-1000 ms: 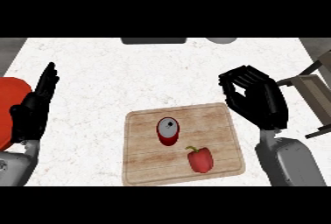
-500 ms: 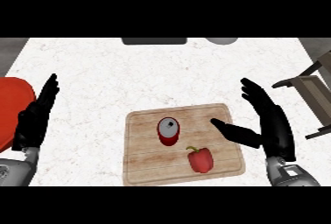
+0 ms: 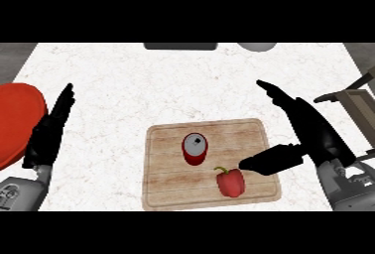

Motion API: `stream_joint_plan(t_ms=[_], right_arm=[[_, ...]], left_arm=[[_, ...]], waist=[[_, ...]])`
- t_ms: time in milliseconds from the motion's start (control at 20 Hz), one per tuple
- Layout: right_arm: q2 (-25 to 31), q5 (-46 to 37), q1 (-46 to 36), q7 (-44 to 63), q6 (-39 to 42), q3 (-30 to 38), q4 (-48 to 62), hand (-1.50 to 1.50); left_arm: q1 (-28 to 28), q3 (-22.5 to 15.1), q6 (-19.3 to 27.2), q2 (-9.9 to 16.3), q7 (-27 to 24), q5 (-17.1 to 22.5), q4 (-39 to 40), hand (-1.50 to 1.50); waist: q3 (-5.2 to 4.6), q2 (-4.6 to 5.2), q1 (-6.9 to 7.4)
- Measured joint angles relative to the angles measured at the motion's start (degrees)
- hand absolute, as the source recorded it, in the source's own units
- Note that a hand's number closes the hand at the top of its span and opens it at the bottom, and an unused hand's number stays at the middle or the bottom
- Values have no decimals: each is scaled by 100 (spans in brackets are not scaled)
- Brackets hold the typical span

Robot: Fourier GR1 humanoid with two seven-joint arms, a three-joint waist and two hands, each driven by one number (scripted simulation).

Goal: Pick the can from the cutting board and place it in the tiered basket

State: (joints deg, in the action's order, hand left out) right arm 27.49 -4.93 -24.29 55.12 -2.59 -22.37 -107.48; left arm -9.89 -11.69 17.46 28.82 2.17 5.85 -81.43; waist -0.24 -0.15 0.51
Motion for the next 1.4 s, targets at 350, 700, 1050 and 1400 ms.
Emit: stream_joint_plan(t_ms=[350,700,1050,1400], right_arm=[[-506,104,-1319,900,438,-267,695,-150],[-1025,239,-1801,1107,566,-457,1660,-150],[-1332,125,-1871,1173,665,-803,2209,-150],[-1598,-188,-1678,1246,675,-1115,2129,-150]], left_arm=[[-14,49,-11,-133,-21,-111,42,0],[-42,81,-40,-213,17,-203,46,0],[-3,212,-124,-219,-21,-237,79,0],[74,316,-213,-222,146,-276,-143,0]], waist=[[9,9,41],[14,13,26],[17,8,-13],[20,-4,-43]])
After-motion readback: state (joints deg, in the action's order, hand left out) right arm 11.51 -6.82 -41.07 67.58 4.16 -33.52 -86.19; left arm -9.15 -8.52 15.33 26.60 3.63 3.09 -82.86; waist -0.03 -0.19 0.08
